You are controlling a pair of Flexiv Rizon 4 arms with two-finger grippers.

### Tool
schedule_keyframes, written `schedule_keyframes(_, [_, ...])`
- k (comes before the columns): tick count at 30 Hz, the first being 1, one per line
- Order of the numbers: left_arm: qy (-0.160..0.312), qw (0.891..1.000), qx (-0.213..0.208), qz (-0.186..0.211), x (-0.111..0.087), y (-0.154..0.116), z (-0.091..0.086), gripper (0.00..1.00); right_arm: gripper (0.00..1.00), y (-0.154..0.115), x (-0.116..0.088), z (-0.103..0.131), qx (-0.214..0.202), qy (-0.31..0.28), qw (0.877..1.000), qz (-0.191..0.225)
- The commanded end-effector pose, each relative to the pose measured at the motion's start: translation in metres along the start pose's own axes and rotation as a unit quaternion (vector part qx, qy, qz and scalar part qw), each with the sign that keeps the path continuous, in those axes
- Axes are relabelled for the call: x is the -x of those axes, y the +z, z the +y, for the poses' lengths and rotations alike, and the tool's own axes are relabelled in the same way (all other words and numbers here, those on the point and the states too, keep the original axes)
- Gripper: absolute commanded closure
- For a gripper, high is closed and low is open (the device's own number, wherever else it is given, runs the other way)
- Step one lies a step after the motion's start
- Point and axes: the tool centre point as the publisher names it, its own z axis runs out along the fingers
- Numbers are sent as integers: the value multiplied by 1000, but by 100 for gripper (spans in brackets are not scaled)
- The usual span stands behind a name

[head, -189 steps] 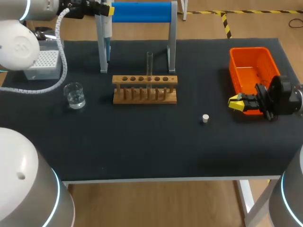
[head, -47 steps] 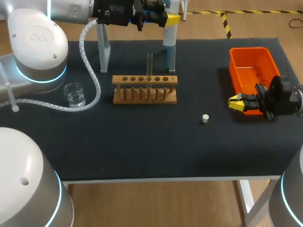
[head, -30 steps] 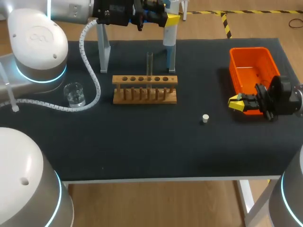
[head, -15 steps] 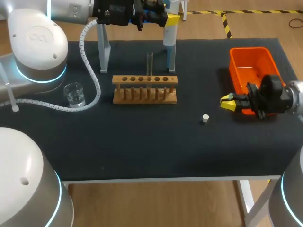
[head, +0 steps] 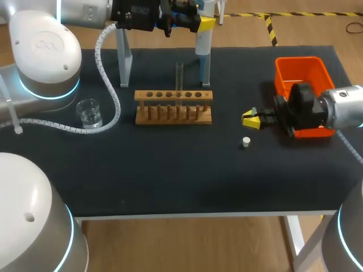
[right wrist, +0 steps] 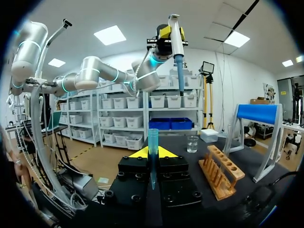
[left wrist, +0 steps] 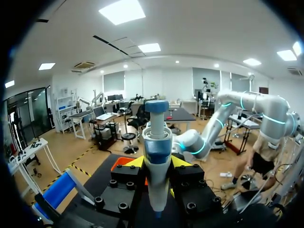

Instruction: Invert the test tube, pick up the pipette, mount the tip to pipette, aspirate from beaker and dispense into the tube, eject the tip, return the pipette, and cap with the stopper.

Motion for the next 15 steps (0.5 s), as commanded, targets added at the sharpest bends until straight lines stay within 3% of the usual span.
schedule_keyframes(1, [0, 1000, 1, 2, 1, -1, 0, 100, 100, 16, 11, 0, 5, -5, 1000, 0])
schedule_keyframes(15, [0, 1000, 1, 2, 1, -1, 0, 100, 100, 53, 38, 3, 12, -15, 1000, 6])
